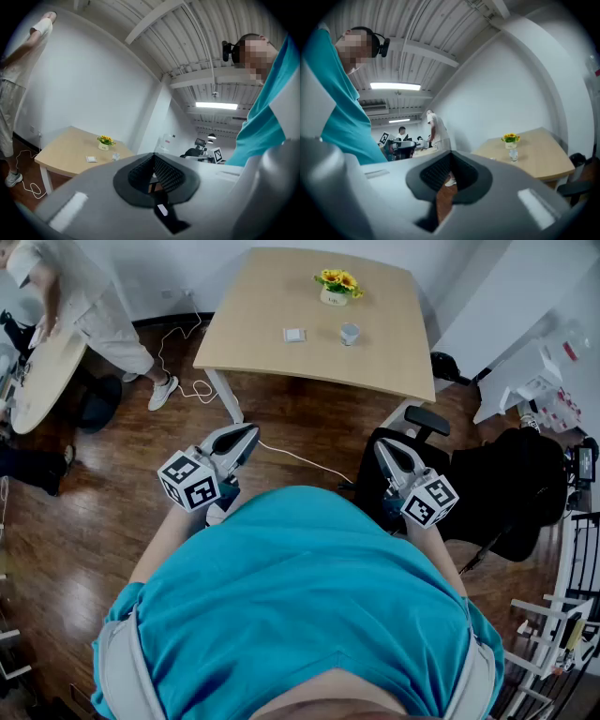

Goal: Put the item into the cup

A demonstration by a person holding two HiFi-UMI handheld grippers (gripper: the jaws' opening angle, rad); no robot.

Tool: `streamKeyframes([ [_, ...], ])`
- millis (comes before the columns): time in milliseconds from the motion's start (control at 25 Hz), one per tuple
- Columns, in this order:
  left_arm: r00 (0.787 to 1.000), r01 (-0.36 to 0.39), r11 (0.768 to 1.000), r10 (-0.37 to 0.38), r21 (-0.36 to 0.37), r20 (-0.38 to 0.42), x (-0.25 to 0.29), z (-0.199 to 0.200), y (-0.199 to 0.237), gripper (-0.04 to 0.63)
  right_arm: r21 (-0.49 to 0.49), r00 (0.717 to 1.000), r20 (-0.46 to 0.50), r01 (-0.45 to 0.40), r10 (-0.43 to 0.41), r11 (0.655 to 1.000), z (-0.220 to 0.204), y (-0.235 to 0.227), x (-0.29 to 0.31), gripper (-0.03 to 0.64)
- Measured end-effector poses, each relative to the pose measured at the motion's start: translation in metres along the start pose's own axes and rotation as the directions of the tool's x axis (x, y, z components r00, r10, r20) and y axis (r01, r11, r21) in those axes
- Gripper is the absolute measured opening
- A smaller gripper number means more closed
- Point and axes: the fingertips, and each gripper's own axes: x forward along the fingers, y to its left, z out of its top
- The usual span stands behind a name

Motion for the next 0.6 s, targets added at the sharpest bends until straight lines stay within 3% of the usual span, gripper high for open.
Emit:
streamKeyframes([
  [600,0.998,-0.041,0.999,0.042,0.027,-0.035,0.078,-0.018,-0.067,0.002,-0.034,0.997,-0.026,-0.075,0.074,0.997,0.001,-0.06,-0.061,0.002],
])
